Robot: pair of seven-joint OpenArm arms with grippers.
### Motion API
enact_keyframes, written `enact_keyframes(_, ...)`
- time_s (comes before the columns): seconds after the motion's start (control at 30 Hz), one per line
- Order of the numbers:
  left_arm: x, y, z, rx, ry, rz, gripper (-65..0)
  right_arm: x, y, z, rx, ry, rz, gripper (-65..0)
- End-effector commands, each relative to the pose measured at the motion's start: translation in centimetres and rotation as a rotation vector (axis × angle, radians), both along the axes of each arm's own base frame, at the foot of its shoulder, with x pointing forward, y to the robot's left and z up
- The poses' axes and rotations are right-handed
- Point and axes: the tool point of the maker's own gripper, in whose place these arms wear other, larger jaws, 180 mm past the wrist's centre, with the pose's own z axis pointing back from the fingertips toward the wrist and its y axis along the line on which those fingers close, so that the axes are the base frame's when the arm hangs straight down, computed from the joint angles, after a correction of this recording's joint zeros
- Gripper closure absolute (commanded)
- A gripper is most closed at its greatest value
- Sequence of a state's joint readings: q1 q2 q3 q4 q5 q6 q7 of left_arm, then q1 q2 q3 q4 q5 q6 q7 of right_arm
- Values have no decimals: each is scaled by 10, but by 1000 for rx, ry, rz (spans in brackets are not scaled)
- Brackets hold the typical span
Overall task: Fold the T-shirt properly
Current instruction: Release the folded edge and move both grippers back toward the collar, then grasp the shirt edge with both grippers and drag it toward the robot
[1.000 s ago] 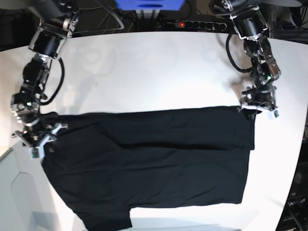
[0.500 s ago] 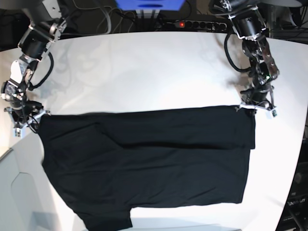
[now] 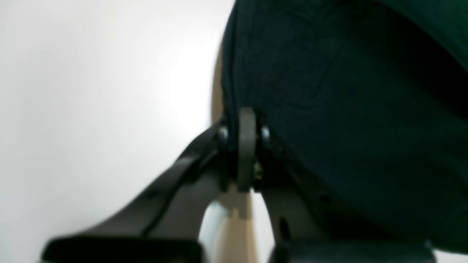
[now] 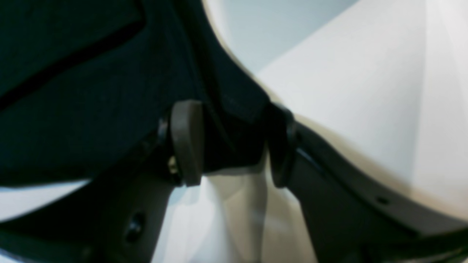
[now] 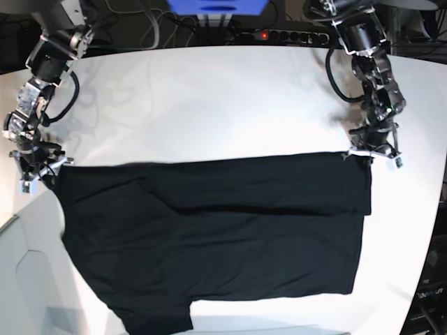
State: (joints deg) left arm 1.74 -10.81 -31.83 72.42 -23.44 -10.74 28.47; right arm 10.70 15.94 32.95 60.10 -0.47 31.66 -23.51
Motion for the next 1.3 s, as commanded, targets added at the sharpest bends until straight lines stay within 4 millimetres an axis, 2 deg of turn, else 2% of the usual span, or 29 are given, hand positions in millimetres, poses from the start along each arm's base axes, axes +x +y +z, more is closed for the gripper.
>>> enact_keyframes(0.0, 1, 9, 7, 29, -1, 2, -13, -8, -7, -4, -30, 59, 11, -273)
enact_keyframes(0.1, -3, 9, 4, 25, 5, 3, -13, -10, -1, -7, -22, 69, 50, -195)
enact_keyframes(0.23, -7, 14, 4, 37, 13, 3, -13, -20, 5, -13, -12, 92, 87, 0)
enact_keyframes(0.33, -15, 18, 4, 44, 21, 12, -12, -20, 4, -12, -14, 90, 88, 0)
enact_keyframes(0.4, -15, 22, 14, 63, 5, 12, -12, -18, 3, -9, -22, 81, 89, 0)
enact_keyframes(0.5, -17, 26, 30, 97, -27, 9, -12, -15, -6, 15, -90, 44, 103, 0)
enact_keyframes(0.77, -12, 32, 66, 153, -108, 13, -12, 14, -10, 104, -264, -80, 120, 0)
enact_keyframes(0.87, -7, 31, 78, 167, -134, 5, -12, 36, -6, 136, -303, -129, 128, 0)
enact_keyframes(0.97, 10, 27, 99, 173, -166, -9, -12, 58, 0, 159, -340, -144, 162, 0)
enact_keyframes(1.03, 23, 27, 111, 166, -175, -18, -12, 76, 13, 174, -356, -164, 199, 0)
enact_keyframes(1.17, 37, 28, 125, 156, -169, -32, -12, 93, 27, 192, -381, -178, 235, 0)
enact_keyframes(1.27, 38, 29, 126, 157, -162, -32, -12, 92, 25, 190, -381, -160, 231, 0)
